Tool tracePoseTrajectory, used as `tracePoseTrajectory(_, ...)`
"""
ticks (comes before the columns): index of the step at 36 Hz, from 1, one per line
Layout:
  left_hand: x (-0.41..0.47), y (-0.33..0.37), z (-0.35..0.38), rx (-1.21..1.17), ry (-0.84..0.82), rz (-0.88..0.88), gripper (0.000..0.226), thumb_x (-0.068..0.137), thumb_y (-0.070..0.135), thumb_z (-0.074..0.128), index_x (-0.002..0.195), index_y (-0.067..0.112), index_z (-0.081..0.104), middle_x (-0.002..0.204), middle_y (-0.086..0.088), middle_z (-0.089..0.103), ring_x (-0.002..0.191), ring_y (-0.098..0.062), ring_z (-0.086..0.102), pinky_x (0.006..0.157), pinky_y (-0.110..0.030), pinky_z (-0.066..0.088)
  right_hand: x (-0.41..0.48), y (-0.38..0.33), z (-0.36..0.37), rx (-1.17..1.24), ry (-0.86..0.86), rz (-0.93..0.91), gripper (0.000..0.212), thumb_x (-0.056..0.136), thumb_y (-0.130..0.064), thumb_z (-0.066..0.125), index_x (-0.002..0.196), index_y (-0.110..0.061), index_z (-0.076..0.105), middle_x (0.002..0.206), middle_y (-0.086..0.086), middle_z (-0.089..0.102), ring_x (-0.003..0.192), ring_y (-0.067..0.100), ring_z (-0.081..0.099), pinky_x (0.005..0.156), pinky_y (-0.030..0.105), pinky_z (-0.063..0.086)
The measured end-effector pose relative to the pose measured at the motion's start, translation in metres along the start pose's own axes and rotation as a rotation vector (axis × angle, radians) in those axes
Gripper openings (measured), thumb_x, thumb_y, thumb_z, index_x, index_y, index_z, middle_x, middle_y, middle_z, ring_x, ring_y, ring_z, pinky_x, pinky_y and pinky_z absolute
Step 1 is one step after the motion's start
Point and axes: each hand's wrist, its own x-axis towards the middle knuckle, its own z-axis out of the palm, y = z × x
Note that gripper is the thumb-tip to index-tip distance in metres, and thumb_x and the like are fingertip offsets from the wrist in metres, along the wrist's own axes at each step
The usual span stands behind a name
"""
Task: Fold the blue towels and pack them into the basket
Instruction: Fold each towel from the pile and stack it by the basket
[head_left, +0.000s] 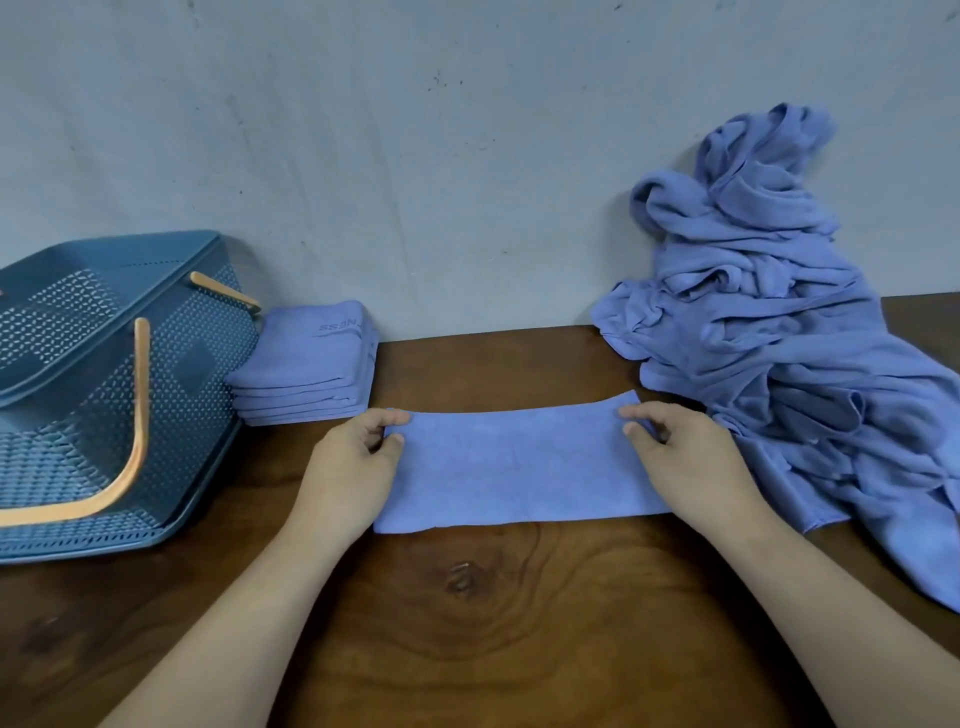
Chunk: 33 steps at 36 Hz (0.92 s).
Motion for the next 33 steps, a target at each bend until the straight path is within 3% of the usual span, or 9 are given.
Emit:
tracePoseTrajectory(3,-0.002,0.013,-0.003,0.024,-0.001,-0.004,0.026,0.104,0.026,0.063,0.126,0.040,0.067,0.123,0.021,0.068,0.116,0.002,0.062,0.083,-0.012,0.042,-0.005,-0.007,-0.002,-0.108,-0.006,-0.054,0.036,0.103,-0.031,0.061,0.139,-0.028,0.065,0.146,-0.006,0.058,0.118,0.006,0.055,0.084,0.009,0.038)
tracePoseTrajectory(6,-0.011,0.024,0.001,0.284,0.092,0.232,0.031,0.104,0.026,0.060,0.135,0.028,0.062,0.140,0.010,0.057,0.129,-0.012,0.051,0.103,-0.022,0.036,-0.014,-0.016,0.000,-0.415,0.070,-0.246,0.047,0.100,-0.034,0.063,0.147,-0.027,0.058,0.158,0.001,0.046,0.132,0.025,0.051,0.102,0.038,0.049)
tracePoseTrajectory(8,-0.023,0.036,0.011,0.406,0.049,0.369,0.031,0.106,0.032,0.054,0.136,0.026,0.061,0.143,0.011,0.055,0.133,-0.015,0.046,0.109,-0.028,0.035,-0.016,-0.028,0.003,-0.455,0.068,-0.352,0.047,0.100,-0.035,0.062,0.146,-0.028,0.060,0.158,0.000,0.049,0.138,0.025,0.049,0.110,0.046,0.046)
tracePoseTrajectory(11,-0.034,0.048,0.030,0.462,-0.124,0.355,0.042,0.107,0.050,0.043,0.143,0.033,0.057,0.147,0.018,0.055,0.139,-0.010,0.046,0.115,-0.034,0.038,-0.019,-0.042,0.014,-0.308,-0.224,-0.364,0.048,0.106,-0.045,0.053,0.153,-0.037,0.052,0.166,-0.014,0.039,0.154,0.009,0.031,0.124,0.034,0.028)
tracePoseTrajectory(14,-0.034,0.041,0.038,0.544,-0.283,0.341,0.062,0.105,0.066,0.034,0.160,0.039,0.040,0.168,0.019,0.035,0.157,-0.006,0.025,0.129,-0.036,0.021,-0.023,-0.038,0.027,-0.446,-0.424,-0.387,0.062,0.105,-0.067,0.034,0.163,-0.049,0.026,0.175,-0.020,0.011,0.161,0.004,0.005,0.129,0.032,0.010)
tracePoseTrajectory(17,-0.029,0.026,0.032,0.676,-0.382,0.364,0.072,0.103,0.077,0.024,0.168,0.048,0.014,0.176,0.023,0.000,0.162,-0.002,-0.007,0.133,-0.034,-0.002,-0.024,-0.029,0.026,-0.576,-0.435,-0.385,0.072,0.098,-0.082,0.016,0.164,-0.056,0.003,0.175,-0.019,-0.010,0.162,0.009,-0.013,0.129,0.037,-0.003)
tracePoseTrajectory(20,-0.024,0.018,0.026,0.723,-0.421,0.361,0.078,0.096,0.087,0.015,0.165,0.056,-0.001,0.174,0.025,-0.016,0.159,-0.002,-0.021,0.129,-0.031,-0.012,-0.021,-0.022,0.024,-0.607,-0.421,-0.348,0.084,0.088,-0.094,0.008,0.163,-0.056,-0.005,0.175,-0.015,-0.017,0.161,0.014,-0.018,0.130,0.040,-0.004)
tracePoseTrajectory(26,-0.015,0.014,0.014,0.745,-0.471,0.318,0.088,0.082,0.100,0.012,0.160,0.064,-0.009,0.171,0.027,-0.024,0.156,0.000,-0.028,0.132,-0.043,-0.009,-0.013,-0.013,0.015,-0.598,-0.415,-0.236,0.102,0.075,-0.105,0.007,0.163,-0.055,-0.008,0.174,-0.014,-0.021,0.159,0.012,-0.024,0.131,0.042,-0.004)
tracePoseTrajectory(33,-0.002,0.003,-0.004,0.680,-0.470,0.277,0.090,0.085,0.098,0.023,0.164,0.059,0.003,0.173,0.031,-0.010,0.156,0.009,-0.019,0.132,-0.041,-0.005,-0.007,-0.002,0.008,-0.583,-0.417,-0.194,0.105,0.071,-0.108,0.006,0.161,-0.058,-0.010,0.172,-0.020,-0.022,0.159,0.008,-0.023,0.131,0.043,-0.003)
